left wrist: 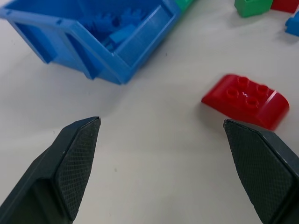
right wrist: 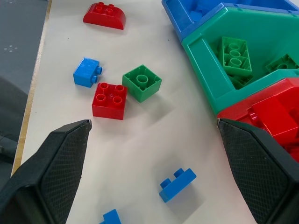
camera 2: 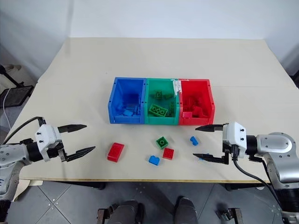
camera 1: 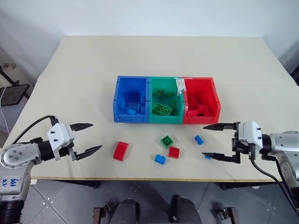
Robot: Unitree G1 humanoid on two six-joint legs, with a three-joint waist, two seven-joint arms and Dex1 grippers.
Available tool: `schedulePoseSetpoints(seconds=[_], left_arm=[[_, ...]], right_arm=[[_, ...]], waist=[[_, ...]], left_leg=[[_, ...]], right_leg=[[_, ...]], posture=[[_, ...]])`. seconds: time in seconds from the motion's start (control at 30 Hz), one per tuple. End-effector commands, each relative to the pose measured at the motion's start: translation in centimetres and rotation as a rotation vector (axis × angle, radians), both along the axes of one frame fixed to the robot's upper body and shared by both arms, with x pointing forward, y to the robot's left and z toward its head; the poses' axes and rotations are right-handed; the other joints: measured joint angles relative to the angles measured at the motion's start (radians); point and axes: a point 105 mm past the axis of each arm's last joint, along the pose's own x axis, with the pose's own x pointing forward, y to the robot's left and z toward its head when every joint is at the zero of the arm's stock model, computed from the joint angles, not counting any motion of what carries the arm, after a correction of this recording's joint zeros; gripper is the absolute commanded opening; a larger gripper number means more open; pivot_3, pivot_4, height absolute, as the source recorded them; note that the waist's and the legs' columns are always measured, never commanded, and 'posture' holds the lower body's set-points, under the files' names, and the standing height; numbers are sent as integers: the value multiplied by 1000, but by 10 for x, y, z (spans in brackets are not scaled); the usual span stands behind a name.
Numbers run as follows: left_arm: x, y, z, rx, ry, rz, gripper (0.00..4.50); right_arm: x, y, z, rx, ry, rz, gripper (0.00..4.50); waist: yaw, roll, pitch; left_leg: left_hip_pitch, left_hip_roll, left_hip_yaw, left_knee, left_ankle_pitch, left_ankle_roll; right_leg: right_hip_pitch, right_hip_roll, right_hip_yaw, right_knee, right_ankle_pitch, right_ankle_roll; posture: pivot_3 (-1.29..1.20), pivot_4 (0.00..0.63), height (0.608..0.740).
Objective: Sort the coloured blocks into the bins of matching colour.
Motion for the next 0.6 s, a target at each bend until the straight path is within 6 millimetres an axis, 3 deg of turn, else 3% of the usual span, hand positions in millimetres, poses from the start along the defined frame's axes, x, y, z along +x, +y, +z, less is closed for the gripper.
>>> schedulePoseSetpoints(seconds=[0.03,0.17,0.37,0.5,0.6], left_arm=[[0,-8,6,-21,-20,-29,4486],[-8,-26,1,-14,29,-114,4486],[-23,-74,-17,73,134,-351,4486],[-31,-108,-14,69,111,-477,4486],[-33,-124,-5,6,73,-507,4486]], right_arm=[[-2,-2,12,10,-55,-27,4500],[-7,-14,8,8,-44,-90,4500],[-21,-65,-2,-81,-9,-271,4500],[-36,-98,-15,-158,60,-356,4500],[-37,-100,-21,-192,80,-342,4500]], waist=[[1,0,0],[8,0,0],[21,0,0],[15,0,0],[9,0,0]], left_leg=[[0,0,0,0,0,0],[0,0,0,0,0,0],[0,-1,0,1,0,0],[0,0,2,0,0,0],[1,1,4,0,0,0]], right_leg=[[0,0,0,0,0,0],[0,0,0,0,0,0],[0,0,0,-1,0,0],[1,1,1,-1,0,0],[1,1,3,-2,0,0]], posture=[[0,150,740],[0,150,740],[0,150,740],[0,150,740],[0,150,740]])
